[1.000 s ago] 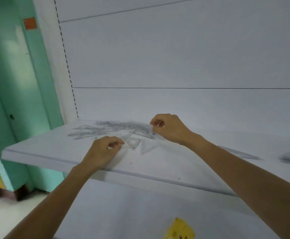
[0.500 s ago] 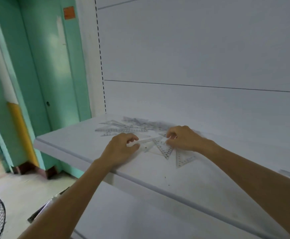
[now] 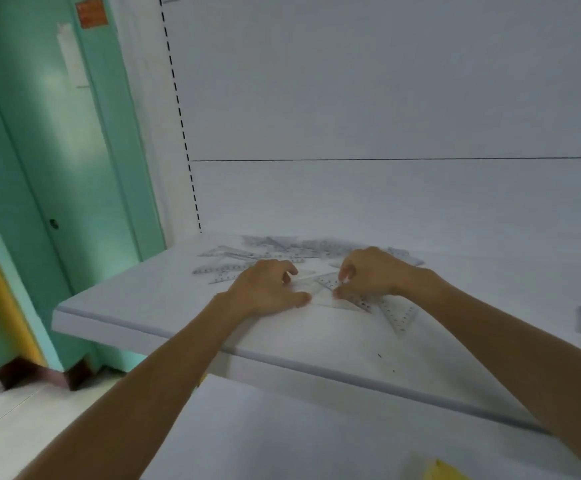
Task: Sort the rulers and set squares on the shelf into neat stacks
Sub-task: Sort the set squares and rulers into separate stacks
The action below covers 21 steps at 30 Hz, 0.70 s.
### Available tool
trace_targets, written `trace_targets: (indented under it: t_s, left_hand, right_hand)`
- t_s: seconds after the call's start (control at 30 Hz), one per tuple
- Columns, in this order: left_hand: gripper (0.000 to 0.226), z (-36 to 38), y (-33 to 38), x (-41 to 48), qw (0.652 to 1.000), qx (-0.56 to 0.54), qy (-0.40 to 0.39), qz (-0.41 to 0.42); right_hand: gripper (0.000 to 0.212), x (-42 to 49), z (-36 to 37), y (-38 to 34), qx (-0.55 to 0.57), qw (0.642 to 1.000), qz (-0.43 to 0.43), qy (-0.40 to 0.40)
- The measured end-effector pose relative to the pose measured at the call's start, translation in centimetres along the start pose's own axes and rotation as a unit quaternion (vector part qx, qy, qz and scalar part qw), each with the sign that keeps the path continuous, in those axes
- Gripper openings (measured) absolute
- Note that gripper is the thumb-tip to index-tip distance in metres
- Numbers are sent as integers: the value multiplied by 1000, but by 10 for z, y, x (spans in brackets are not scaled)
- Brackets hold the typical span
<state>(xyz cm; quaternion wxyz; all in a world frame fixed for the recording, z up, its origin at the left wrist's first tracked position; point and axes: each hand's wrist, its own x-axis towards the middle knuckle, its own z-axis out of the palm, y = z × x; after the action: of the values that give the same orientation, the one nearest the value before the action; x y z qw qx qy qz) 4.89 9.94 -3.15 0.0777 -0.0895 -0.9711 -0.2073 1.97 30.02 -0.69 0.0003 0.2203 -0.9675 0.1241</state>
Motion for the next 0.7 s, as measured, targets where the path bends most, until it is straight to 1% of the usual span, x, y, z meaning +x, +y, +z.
trace_targets:
  t_s: [0.17, 0.33, 0.47, 0.53, 0.6, 0.7]
  left_hand:
    - [56, -7, -10, -3, 1000, 17, -11, 23]
    - [42, -17, -18, -16, 986, 144, 8, 89]
    - [34, -18, -17, -22, 958, 236, 18, 162]
    - [30, -18, -17, -23, 941, 278, 39, 190]
    - [29, -19, -20, -24, 926, 310, 65, 206]
    - [31, -18, -27, -27, 913, 332, 87, 223]
  right_hand:
    - [40, -10, 5, -14, -59, 998, 18, 32]
    - [27, -19, 18, -32, -132, 987, 6, 95]
    - [28, -25, 26, -39, -107, 988, 8, 112]
    - [25, -26, 28, -42, -95, 989, 5, 117]
    - [24, -28, 29, -45, -93, 986, 4, 140]
    - [26, -30, 31, -48, -88, 978, 2, 191]
